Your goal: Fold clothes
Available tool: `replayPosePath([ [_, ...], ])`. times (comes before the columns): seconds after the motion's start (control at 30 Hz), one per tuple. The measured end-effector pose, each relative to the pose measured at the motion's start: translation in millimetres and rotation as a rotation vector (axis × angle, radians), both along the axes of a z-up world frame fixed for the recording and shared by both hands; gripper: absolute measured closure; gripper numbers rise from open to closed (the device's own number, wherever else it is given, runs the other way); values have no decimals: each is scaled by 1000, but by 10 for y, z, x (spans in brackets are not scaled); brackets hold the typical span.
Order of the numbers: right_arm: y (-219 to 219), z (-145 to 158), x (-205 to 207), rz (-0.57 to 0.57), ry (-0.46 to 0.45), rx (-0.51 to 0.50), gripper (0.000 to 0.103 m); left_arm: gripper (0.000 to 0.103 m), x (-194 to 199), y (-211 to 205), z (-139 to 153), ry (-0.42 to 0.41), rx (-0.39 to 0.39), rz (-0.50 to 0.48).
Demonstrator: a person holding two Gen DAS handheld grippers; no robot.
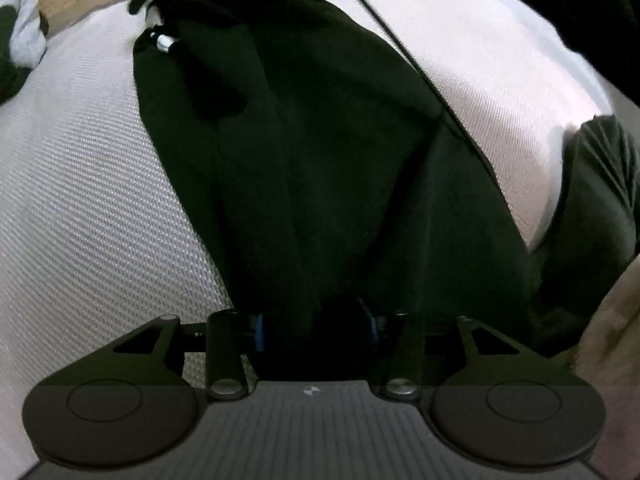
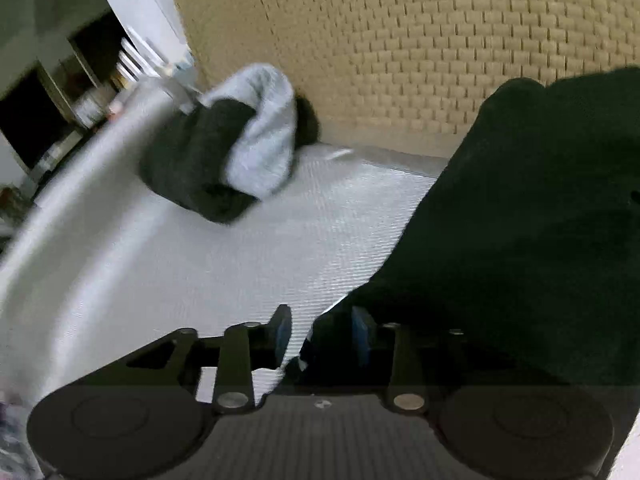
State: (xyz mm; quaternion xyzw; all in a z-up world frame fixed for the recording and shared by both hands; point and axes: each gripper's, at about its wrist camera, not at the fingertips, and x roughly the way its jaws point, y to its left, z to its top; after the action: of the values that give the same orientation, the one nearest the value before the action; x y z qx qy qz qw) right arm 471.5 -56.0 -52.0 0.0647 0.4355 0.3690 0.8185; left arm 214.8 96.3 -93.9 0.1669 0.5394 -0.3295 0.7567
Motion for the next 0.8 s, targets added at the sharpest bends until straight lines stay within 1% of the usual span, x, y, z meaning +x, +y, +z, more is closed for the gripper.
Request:
replayPosePath([
  [0.03,-57,51,-28,11,2,20,63,82,-6,18,6,-6,3,-4],
  [0.1,-179,181,-134,27,-32,71,63,87,-19,54,19,-18,9,-13],
  [0.13,-236,245,-190,34,-54,97,61,89,-17,101,23,-7,-3,-1],
  [0.17,-285,287,-234,32,-76,102,56,89,-24,145,23,-2,-12,12],
  [0.23,-375,337,-302,12,-118,78,55,89,-26,181,20,5,-8,30],
  [0.33,-427,251,-340,-5,-132,-31,56,89,-48,188,1,20,17,34],
  [0.4,-417,161,-389,-3,-158,-99,56,88,-67,178,-22,35,37,29],
  [0.43,-391,116,-424,13,-164,-122,62,89,-80,170,-28,38,42,26],
  [0.47,-348,71,-463,40,-165,-137,70,89,-91,165,-31,36,45,24],
  [0.5,-306,25,-502,66,-165,-151,71,89,-103,160,-33,34,48,23],
  [0.57,-131,-63,-632,129,-199,-190,72,88,-124,155,-37,40,52,20],
  [0.63,98,-138,-754,197,-219,-191,72,88,-148,145,-43,53,61,10],
  [0.67,218,-171,-804,225,-205,-171,72,88,-160,139,-45,64,63,5],
  [0.73,438,-220,-889,254,-158,-115,72,88,-202,131,-38,79,71,-7],
  [0.8,620,-255,-981,261,-163,-128,72,86,-260,128,-28,88,91,-23],
])
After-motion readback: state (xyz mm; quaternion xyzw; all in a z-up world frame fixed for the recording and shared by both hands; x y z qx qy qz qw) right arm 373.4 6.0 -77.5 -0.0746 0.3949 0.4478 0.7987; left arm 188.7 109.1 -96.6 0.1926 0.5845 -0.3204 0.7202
